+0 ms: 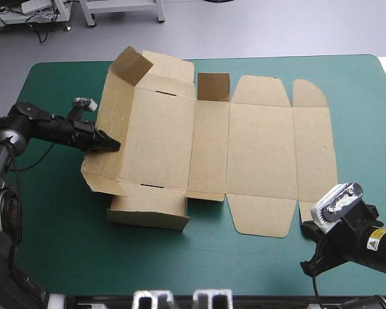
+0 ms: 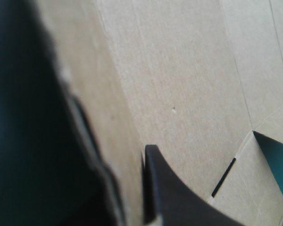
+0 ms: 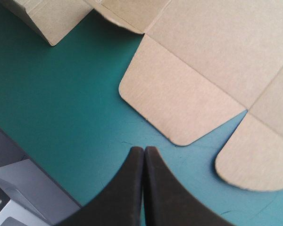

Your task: Fold the box

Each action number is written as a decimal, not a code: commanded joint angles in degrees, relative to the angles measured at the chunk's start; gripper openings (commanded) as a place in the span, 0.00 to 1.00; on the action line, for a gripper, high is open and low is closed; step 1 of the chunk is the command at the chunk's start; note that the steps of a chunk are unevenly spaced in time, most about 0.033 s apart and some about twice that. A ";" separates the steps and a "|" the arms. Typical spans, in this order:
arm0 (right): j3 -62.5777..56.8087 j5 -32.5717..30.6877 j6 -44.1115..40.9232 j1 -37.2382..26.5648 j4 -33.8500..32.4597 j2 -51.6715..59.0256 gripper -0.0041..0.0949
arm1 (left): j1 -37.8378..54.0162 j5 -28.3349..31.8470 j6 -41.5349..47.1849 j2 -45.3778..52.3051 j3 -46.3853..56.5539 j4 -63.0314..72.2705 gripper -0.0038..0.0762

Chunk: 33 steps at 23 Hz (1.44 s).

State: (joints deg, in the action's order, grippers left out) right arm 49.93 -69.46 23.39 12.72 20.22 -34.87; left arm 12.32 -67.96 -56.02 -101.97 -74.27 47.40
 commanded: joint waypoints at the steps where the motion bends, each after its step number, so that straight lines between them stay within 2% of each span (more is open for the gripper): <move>1: 1.31 4.39 0.82 -0.04 1.39 -0.33 0.02 | -5.93 -6.61 -3.48 8.42 -6.82 -4.25 0.04; 9: 1.31 10.10 0.82 -0.04 1.50 -0.33 0.02 | -17.59 -6.00 -4.39 16.66 -24.77 -12.58 0.04; 12: 1.51 16.04 0.82 -0.04 1.50 -0.33 0.02 | -22.52 -5.69 -0.02 17.28 -37.17 -18.07 0.04; 15: 3.08 24.09 0.82 -0.04 1.50 -0.33 0.02 | -28.62 -6.15 -1.36 17.38 -40.10 -28.45 0.03; 18: 7.73 27.35 0.82 -0.04 0.87 -1.04 0.02 | -36.48 -5.12 -0.45 17.00 -38.61 -43.18 0.04; 22: 15.55 24.47 -1.84 -0.04 -5.68 -7.29 0.02 | -48.96 3.24 3.59 17.11 -31.87 -56.95 0.03; 24: 21.11 22.88 -1.84 -0.04 -6.66 -13.46 0.02 | -55.47 9.08 13.03 17.21 -24.74 -72.04 0.03; 26: 26.61 20.63 -1.47 -0.04 -6.66 -18.28 0.02 | -58.77 10.18 18.92 17.43 -19.45 -79.84 0.03; 29: 31.96 18.28 -1.20 -0.04 -7.36 -22.77 0.02 | -59.57 11.22 23.26 17.82 -14.47 -83.00 0.03; 32: 37.21 16.34 -1.20 -0.04 -8.84 -26.81 0.02 | -59.57 15.81 25.95 19.53 -8.67 -86.07 0.03; 33: 39.06 15.78 -1.31 -0.04 -9.65 -28.25 0.02 | -59.57 19.28 27.77 20.42 -6.63 -87.81 0.03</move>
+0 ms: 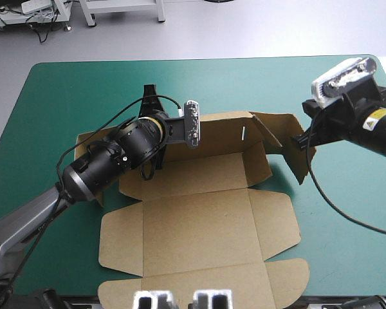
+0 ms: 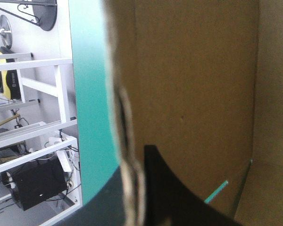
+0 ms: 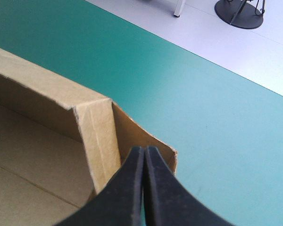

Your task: Fold the box

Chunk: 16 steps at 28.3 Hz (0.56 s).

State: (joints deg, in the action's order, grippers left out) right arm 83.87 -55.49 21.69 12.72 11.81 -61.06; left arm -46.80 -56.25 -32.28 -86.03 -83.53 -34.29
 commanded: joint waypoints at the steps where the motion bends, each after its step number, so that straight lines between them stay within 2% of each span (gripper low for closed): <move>1: 8.34 0.48 -0.43 -0.19 -2.57 -4.79 0.02 | -0.46 12.09 6.28 5.92 6.52 -10.19 0.03; 7: 17.39 -4.85 0.17 -1.55 -2.42 -11.81 0.02 | -0.46 26.27 14.69 10.74 18.57 -26.85 0.03; 9: 20.11 -6.13 0.29 -1.55 -2.54 -14.07 0.02 | -0.46 30.40 20.29 11.79 22.10 -34.98 0.03; 12: 23.46 -8.22 0.29 -1.55 -2.74 -17.61 0.02 | -0.46 29.95 29.92 11.68 24.82 -43.57 0.03; 16: 26.10 -9.58 -0.59 -1.55 -2.51 -22.18 0.02 | -0.46 27.91 38.34 11.07 25.12 -48.06 0.03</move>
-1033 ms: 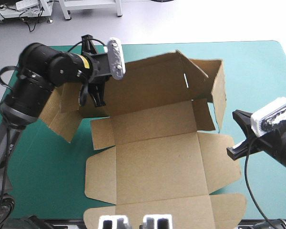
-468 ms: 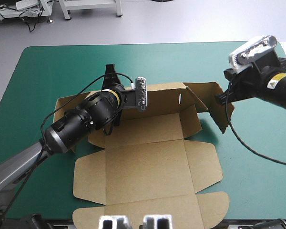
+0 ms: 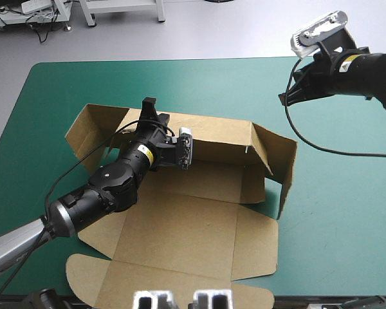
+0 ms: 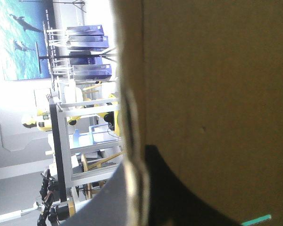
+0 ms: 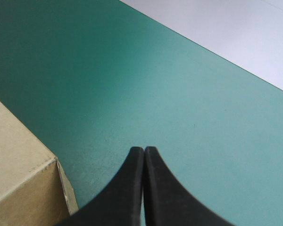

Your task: Fold the box

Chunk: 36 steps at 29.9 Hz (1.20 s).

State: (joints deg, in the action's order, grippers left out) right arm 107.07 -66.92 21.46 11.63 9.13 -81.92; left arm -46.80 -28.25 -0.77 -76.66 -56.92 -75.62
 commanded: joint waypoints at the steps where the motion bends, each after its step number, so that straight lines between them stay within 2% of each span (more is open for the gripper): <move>1: 3.21 1.71 -0.62 -0.46 0.56 -2.65 0.02 | -0.46 -0.09 8.52 1.69 -1.49 -7.70 0.03; 6: 3.71 0.62 -2.30 -0.46 1.65 -8.53 0.02 | -0.46 -2.77 15.28 1.32 -1.49 -12.08 0.03; 14: 4.50 1.66 -2.30 -0.70 3.95 -14.40 0.02 | -0.46 -7.56 19.31 -2.36 -1.49 -16.22 0.03; 22: 4.75 2.48 0.04 -6.19 14.74 -16.76 0.02 | -0.36 -10.86 20.38 -2.88 -1.49 -20.34 0.04; 28: 4.75 -0.43 2.55 -7.02 18.42 -19.78 0.02 | 2.53 -7.57 22.85 -2.88 -1.49 -22.53 0.04; 31: 4.75 -3.29 3.42 -6.64 20.66 -21.45 0.02 | 3.33 -7.77 22.85 -2.88 -1.49 -22.68 0.04; 36: 2.96 -5.04 5.78 -6.64 27.82 -22.38 0.02 | 4.94 -6.47 22.85 -2.88 -1.49 -22.68 0.04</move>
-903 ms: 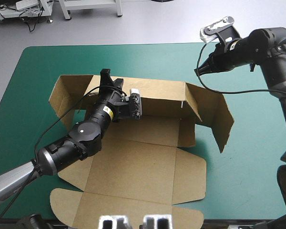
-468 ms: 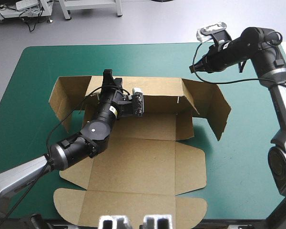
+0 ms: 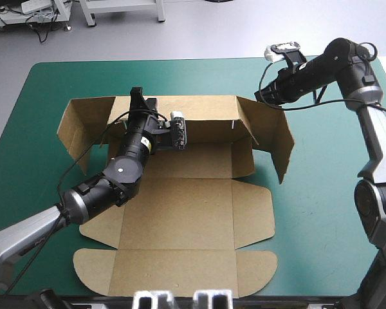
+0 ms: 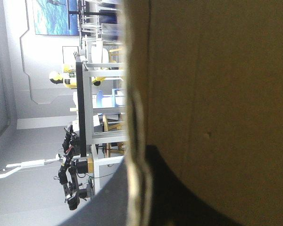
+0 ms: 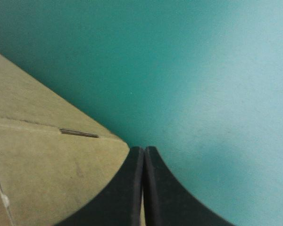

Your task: Fold the box

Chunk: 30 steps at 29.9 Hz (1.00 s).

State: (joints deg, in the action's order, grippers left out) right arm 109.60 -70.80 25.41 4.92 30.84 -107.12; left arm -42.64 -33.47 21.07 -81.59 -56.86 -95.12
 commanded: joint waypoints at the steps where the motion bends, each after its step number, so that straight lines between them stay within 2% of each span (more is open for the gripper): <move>1: 0.45 -1.27 1.83 0.07 6.60 2.82 0.02 | 1.28 -1.26 1.02 2.05 -1.55 -3.19 0.04; 12: -1.77 -1.31 3.63 2.85 9.42 5.20 0.02 | 4.01 1.27 1.02 2.05 -1.55 -2.59 0.04; 15: -6.35 -1.31 5.79 2.85 10.35 6.29 0.02 | 4.01 1.16 1.02 2.05 -1.55 -2.59 0.04; 21: -16.09 -0.49 15.68 2.85 10.58 10.99 0.02 | 4.01 1.45 1.02 2.05 -1.55 0.54 0.04; 23: -19.76 1.66 18.71 2.85 11.30 12.99 0.02 | 4.01 1.45 1.02 2.05 -1.55 1.56 0.04; 30: -38.17 19.09 36.48 2.85 23.59 21.56 0.02 | 4.01 2.73 -0.29 2.05 -1.55 3.34 0.04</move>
State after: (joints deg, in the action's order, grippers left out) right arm 75.48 -58.57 55.12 7.81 46.99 -90.60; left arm -38.71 -30.48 20.51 -81.59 -56.86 -91.22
